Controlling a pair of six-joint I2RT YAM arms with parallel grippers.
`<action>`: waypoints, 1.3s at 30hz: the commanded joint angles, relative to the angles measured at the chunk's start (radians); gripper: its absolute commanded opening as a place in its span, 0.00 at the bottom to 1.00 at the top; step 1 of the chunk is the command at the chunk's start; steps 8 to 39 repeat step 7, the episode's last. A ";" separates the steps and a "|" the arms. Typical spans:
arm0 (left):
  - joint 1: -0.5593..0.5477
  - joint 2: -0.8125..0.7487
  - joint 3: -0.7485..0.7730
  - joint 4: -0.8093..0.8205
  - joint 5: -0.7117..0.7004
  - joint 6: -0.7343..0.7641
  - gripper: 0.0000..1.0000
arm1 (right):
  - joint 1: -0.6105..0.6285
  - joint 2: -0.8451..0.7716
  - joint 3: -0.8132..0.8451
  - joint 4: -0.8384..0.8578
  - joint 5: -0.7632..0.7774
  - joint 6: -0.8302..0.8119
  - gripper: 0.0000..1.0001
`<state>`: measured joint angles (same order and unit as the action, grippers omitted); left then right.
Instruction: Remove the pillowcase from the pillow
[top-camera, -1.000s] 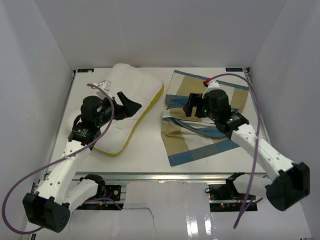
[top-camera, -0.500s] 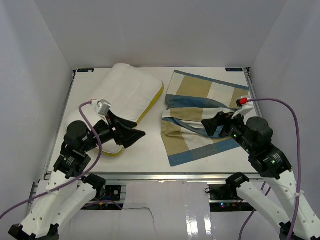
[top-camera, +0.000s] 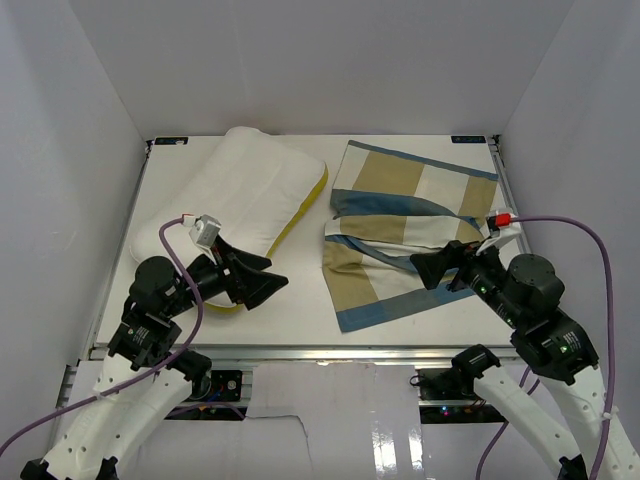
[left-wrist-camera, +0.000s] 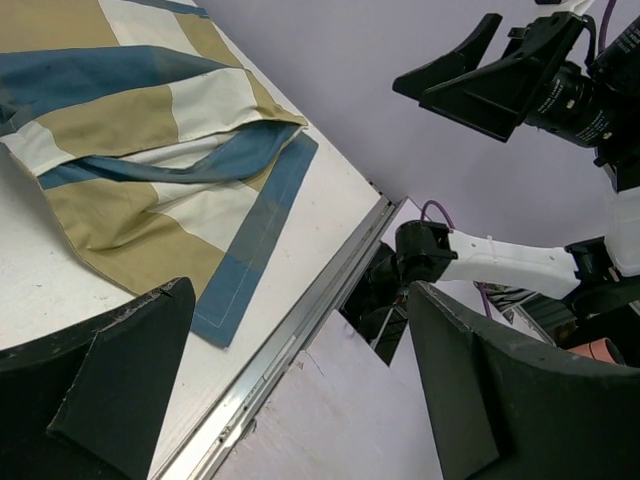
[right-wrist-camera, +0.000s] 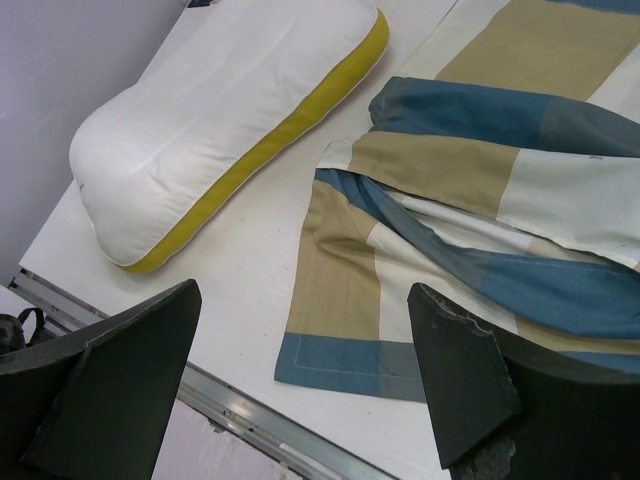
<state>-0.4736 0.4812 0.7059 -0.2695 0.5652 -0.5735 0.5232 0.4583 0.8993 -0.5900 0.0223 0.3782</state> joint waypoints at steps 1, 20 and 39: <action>0.000 -0.012 -0.008 -0.014 -0.022 -0.009 0.98 | 0.001 -0.023 0.006 0.001 -0.012 0.002 0.90; 0.000 -0.021 -0.031 -0.016 -0.039 -0.019 0.98 | 0.001 -0.001 -0.010 -0.014 -0.012 -0.016 0.90; 0.000 -0.021 -0.031 -0.016 -0.039 -0.019 0.98 | 0.001 -0.001 -0.010 -0.014 -0.012 -0.016 0.90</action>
